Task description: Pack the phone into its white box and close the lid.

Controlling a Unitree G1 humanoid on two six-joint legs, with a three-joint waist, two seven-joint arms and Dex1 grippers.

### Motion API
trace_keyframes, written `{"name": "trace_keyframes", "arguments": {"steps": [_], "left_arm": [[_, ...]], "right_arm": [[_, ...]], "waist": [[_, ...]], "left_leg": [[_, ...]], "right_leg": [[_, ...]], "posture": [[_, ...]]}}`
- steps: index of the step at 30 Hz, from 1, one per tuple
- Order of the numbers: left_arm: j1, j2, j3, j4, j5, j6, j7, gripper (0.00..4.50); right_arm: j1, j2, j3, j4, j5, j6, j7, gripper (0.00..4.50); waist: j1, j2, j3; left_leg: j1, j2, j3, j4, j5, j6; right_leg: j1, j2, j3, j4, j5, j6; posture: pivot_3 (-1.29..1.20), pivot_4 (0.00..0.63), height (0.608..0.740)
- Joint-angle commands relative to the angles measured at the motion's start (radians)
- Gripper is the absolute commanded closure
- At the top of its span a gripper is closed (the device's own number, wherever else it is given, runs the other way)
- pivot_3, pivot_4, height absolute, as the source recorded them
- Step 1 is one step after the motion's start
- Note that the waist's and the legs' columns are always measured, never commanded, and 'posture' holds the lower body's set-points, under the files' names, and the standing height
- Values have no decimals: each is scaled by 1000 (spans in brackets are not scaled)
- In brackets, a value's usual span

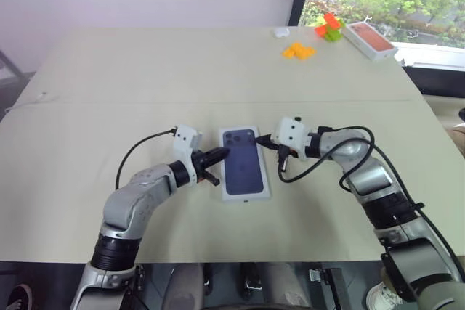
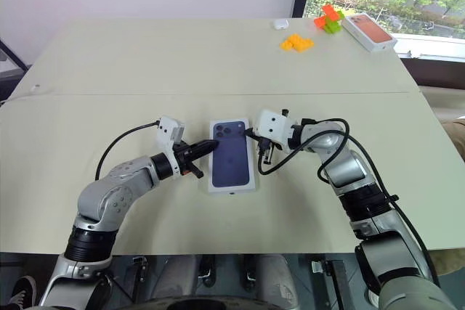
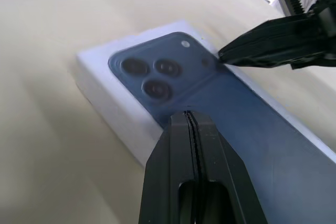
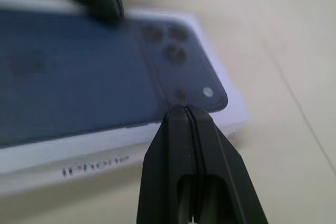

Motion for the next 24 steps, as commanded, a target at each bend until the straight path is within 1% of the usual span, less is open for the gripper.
{"name": "trace_keyframes", "arguments": {"steps": [1, 6, 8, 11, 12, 14, 16, 20, 22, 24], "left_arm": [[18, 12, 0, -23, 10, -16, -5, 4500], [12, 20, 7, -19, 16, -21, -5, 4500], [7, 19, 17, -30, -2, -6, -5, 4500], [-34, -20, 47, -42, -52, 31, 26, 4500], [-44, -28, 43, -42, -45, 21, 28, 4500], [-52, -40, 33, -38, -33, 17, 35, 4500], [-50, -41, 6, -22, -9, 11, 36, 4500], [-30, -20, -74, 56, 92, 7, 60, 4500], [-14, 7, -117, 86, 164, -37, 65, 4500], [-3, 10, -99, 84, 155, -43, 58, 4500]], "right_arm": [[4, -25, 13, 22, -48, -47, -10, 4477], [2, -11, -10, -13, 0, -46, 20, 4477], [-5, 7, -48, -49, 74, 23, 39, 4477], [-9, 35, -102, -152, 217, 167, 74, 4477], [-6, 40, -107, -173, 239, 196, 78, 4477], [2, 42, -100, -183, 231, 218, 64, 4477], [26, 19, -65, -168, 174, 174, 57, 4477], [90, 3, -5, -134, 89, 113, 31, 4477], [121, -13, 30, -126, 35, 53, 24, 4477], [134, -11, 27, -142, 38, 51, 24, 4477]], "waist": [[0, 0, 0], [0, 0, -1], [0, 0, -1], [1, 0, -1], [1, 0, -1], [2, 0, -1], [2, 0, -1], [2, -1, -1], [2, 3, -6], [1, 3, -11]], "left_leg": [[0, 0, 0, 0, 0, 0], [1, 0, 0, 0, 0, 0], [1, 0, 0, 0, 0, 0], [1, 0, 0, 0, 0, 0], [0, 0, 0, 1, 0, 0], [0, 0, 0, 1, 0, 0], [0, 0, 0, 1, 0, 0], [0, 0, 0, 1, 0, 0], [1, 0, 0, 1, 0, 0], [5, 0, 0, 0, 0, 1]], "right_leg": [[0, 0, 0, 0, 0, 0], [1, 0, 0, 0, 0, 0], [1, 0, 0, 0, 0, 0], [1, 0, 0, 0, 0, 0], [1, 0, 0, 0, 0, 0], [1, 0, 0, 0, 0, 0], [2, 0, 0, 0, 0, 0], [2, 0, 0, 0, 0, 0], [2, 0, 0, 0, 0, 0], [6, 0, 0, -1, -1, 2]], "posture": [[0, 150, 737], [0, 150, 737], [0, 150, 737], [0, 150, 737], [0, 150, 737], [0, 150, 737], [0, 150, 737], [0, 150, 737], [0, 150, 737], [0, 150, 737]]}}
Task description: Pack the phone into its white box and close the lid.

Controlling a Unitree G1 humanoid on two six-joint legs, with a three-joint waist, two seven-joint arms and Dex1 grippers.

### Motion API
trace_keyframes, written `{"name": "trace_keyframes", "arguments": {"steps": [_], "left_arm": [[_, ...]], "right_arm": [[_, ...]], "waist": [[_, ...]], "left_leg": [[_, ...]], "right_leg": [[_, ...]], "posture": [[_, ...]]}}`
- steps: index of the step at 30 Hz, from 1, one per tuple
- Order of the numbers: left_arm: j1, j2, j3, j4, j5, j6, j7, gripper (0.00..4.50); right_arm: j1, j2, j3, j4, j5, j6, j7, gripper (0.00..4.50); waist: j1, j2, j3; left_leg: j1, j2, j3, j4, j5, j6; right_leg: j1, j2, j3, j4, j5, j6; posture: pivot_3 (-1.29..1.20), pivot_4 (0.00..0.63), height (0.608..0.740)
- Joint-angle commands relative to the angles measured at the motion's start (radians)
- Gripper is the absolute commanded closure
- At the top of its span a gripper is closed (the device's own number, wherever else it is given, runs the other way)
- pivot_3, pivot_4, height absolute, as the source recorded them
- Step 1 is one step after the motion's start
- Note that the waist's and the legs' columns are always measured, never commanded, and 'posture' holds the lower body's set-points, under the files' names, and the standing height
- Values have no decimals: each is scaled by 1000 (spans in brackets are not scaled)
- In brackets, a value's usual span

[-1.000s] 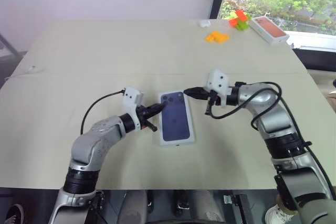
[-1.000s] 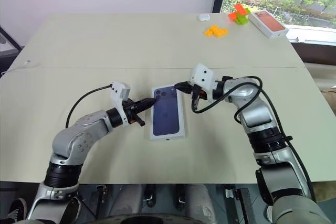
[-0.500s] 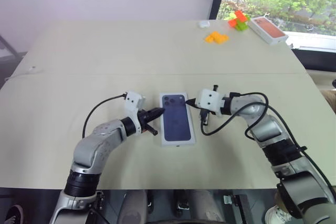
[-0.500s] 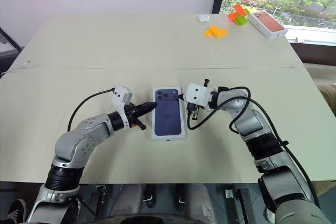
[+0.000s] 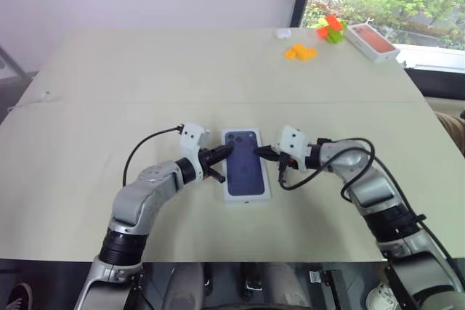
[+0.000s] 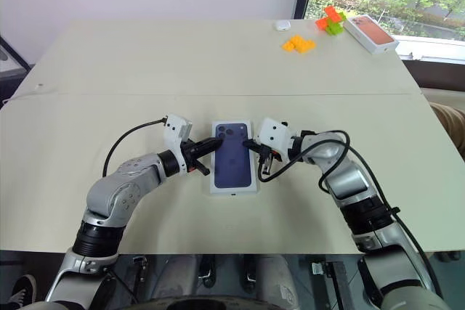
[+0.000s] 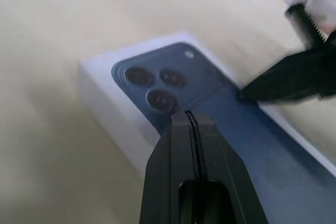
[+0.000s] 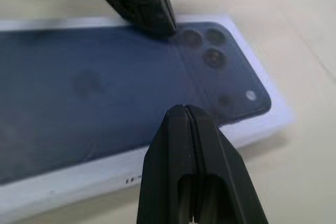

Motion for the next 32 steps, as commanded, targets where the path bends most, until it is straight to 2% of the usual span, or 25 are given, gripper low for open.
{"name": "trace_keyframes", "arguments": {"steps": [1, 3, 6, 7, 9, 10, 15, 17, 18, 21, 24, 32], "left_arm": [[39, 19, 1, 29, 29, 0, 0, 4500], [33, 21, 35, 4, -4, 19, -6, 4500], [21, 53, 88, -25, -53, 30, -49, 4500], [12, 59, 117, -24, -74, 37, -55, 3938], [-7, 86, 161, -29, -98, 44, -69, 3221], [-11, 104, 183, -37, -117, 51, -86, 2720], [16, 226, 276, -78, -174, 56, -178, 144], [49, 297, 306, -77, -183, 63, -225, 0], [77, 338, 342, -74, -198, 62, -261, 0], [144, 422, 415, -77, -243, 61, -340, 0], [238, 493, 486, -81, -223, 15, -386, 0], [398, 531, 605, -75, -204, -65, -418, 0]], "right_arm": [[22, 0, 11, -28, -1, 9, 7, 4477], [-6, 21, -31, -38, 52, 66, 7, 4477], [-62, 30, -90, -26, 133, 143, 25, 4477], [-77, 31, -107, -19, 156, 159, 30, 4500], [-100, 24, -137, -5, 207, 198, 58, 3977], [-106, 17, -146, 3, 214, 188, 65, 3670], [-124, -29, -196, 44, 252, 175, 116, 1173], [-122, -63, -212, 58, 264, 173, 151, 210], [-114, -91, -222, 61, 274, 177, 181, 77], [-87, -150, -241, 52, 299, 181, 235, 77], [-48, -215, -278, 42, 324, 184, 280, 77], [12, -303, -332, 108, 325, 123, 335, 77]], "waist": [[0, -1, -2], [-3, -1, -2], [-5, -1, -1], [-5, -1, -1], [-4, -1, -1], [-3, -1, -1], [-1, -2, -1], [-1, -1, 0], [-1, -1, 0], [-2, -1, 0], [-2, -1, 1], [-1, 0, 1]], "left_leg": [[5, 0, 0, -1, 0, 0], [13, 0, 0, -4, -1, 0], [12, 0, 0, -5, -1, 0], [11, 0, 0, -5, -1, 0], [11, 0, 0, -5, -1, 0], [11, 0, 0, -5, -1, 0], [10, 0, 0, -5, -1, 0], [10, 0, 0, -5, -1, 0], [10, 0, 0, -5, -1, 0], [10, 0, 0, -6, -1, 0], [10, 0, 0, -7, -1, 0], [10, 0, 0, -7, -1, 0]], "right_leg": [[5, 0, 0, -1, -1, 2], [12, 0, 0, -3, -2, 2], [10, 0, 0, -3, -2, 2], [10, 0, 0, -3, -2, 2], [9, 0, 0, -3, -2, 1], [9, 0, 0, -3, -2, 1], [9, -1, 0, -3, -2, 1], [9, -1, 0, -3, -2, 1], [9, -1, 0, -3, -2, 1], [8, -1, 0, -3, -3, 0], [7, -1, 0, -3, -4, -1], [6, -2, 0, -4, -5, -4]], "posture": [[0, 150, 737], [0, 150, 737], [0, 150, 737], [0, 150, 737], [0, 150, 737], [0, 150, 737], [0, 150, 737], [0, 150, 737], [0, 150, 737], [0, 150, 737], [0, 150, 737], [0, 150, 737]]}}
